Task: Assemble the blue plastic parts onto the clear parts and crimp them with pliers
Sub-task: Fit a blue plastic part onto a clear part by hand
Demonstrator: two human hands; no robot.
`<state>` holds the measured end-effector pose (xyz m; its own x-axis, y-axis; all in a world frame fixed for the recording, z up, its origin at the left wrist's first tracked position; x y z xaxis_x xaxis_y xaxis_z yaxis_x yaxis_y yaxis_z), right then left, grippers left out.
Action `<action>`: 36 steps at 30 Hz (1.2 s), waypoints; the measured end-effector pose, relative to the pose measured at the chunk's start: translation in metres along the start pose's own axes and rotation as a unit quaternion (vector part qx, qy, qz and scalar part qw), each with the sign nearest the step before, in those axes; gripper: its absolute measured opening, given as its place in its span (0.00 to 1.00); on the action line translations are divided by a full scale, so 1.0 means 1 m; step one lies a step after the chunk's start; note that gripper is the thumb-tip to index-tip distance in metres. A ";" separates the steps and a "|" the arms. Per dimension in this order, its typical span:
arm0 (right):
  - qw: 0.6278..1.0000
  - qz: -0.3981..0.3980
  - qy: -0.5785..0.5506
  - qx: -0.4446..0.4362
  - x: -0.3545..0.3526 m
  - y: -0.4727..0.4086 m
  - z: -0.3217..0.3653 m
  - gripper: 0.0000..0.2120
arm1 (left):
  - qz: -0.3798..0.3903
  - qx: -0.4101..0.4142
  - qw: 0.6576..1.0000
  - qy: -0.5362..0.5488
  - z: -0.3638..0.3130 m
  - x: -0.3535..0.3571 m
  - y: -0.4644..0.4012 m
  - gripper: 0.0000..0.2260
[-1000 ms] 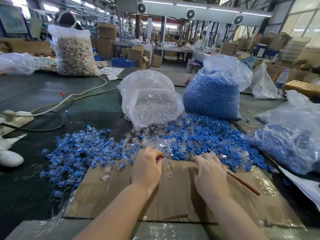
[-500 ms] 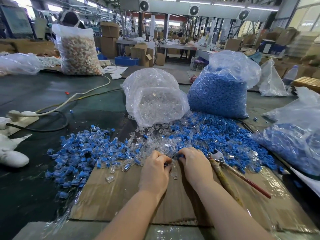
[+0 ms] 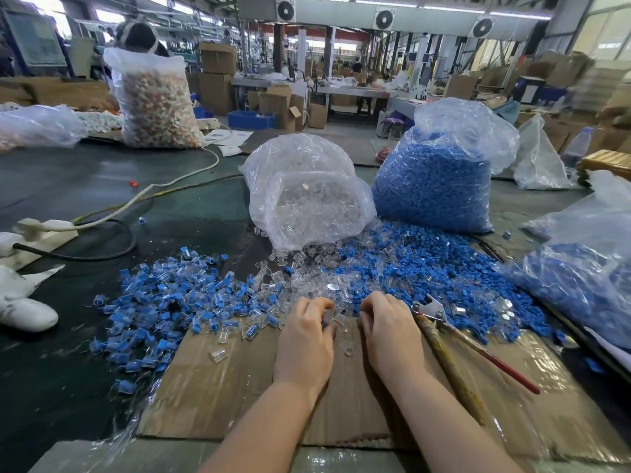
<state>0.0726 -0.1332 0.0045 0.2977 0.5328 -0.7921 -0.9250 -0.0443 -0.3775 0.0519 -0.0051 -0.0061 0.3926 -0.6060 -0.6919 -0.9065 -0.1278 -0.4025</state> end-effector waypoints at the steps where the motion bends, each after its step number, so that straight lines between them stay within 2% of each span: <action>1: 1.000 -0.007 -0.011 0.001 -0.001 0.004 0.000 0.06 | 0.001 0.000 1.000 -0.003 0.000 0.000 0.000 0.13; 4: 1.000 -0.014 -0.016 0.002 -0.002 0.012 -0.001 0.10 | -0.003 -0.005 1.000 0.003 0.001 0.000 0.001 0.12; 14: 0.995 -0.044 -0.077 0.036 -0.005 0.022 -0.006 0.03 | -0.045 -0.076 0.993 0.078 0.005 -0.012 -0.003 0.08; 22: 0.995 -0.047 -0.082 0.034 -0.007 0.023 -0.005 0.04 | -0.087 -0.094 0.989 -0.068 0.037 -0.051 -0.034 0.10; 28: 0.995 -0.047 -0.083 0.034 -0.007 0.023 -0.005 0.04 | -0.052 -0.136 0.980 -0.137 0.061 -0.058 -0.036 0.12; 31: 0.995 -0.045 -0.081 0.035 -0.007 0.023 -0.005 0.04 | -0.068 -0.109 0.975 -0.180 0.050 -0.055 -0.034 0.13; 33: 0.995 -0.042 -0.078 0.036 -0.007 0.023 -0.006 0.04 | -0.066 -0.059 0.986 -0.141 0.033 -0.047 -0.033 0.11; 36: 0.995 -0.043 -0.079 0.038 -0.007 0.023 -0.005 0.04 | 0.001 0.038 0.998 -0.059 0.005 -0.027 -0.030 0.09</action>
<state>0.0504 -0.1425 -0.0013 0.3414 0.6583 -0.6709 -0.9144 0.0675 -0.3991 0.0690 0.0187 0.0218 0.4107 -0.5097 -0.7560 -0.8945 -0.0646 -0.4424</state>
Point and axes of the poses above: each hand's wrist, its own y-axis away from the middle knuckle, its own x-axis out of the palm, z = x × y, the point moved 3 cm from there along -y, towards the middle knuckle, and after that the axes turned 7 degrees about -y, right-handed, at the moved point
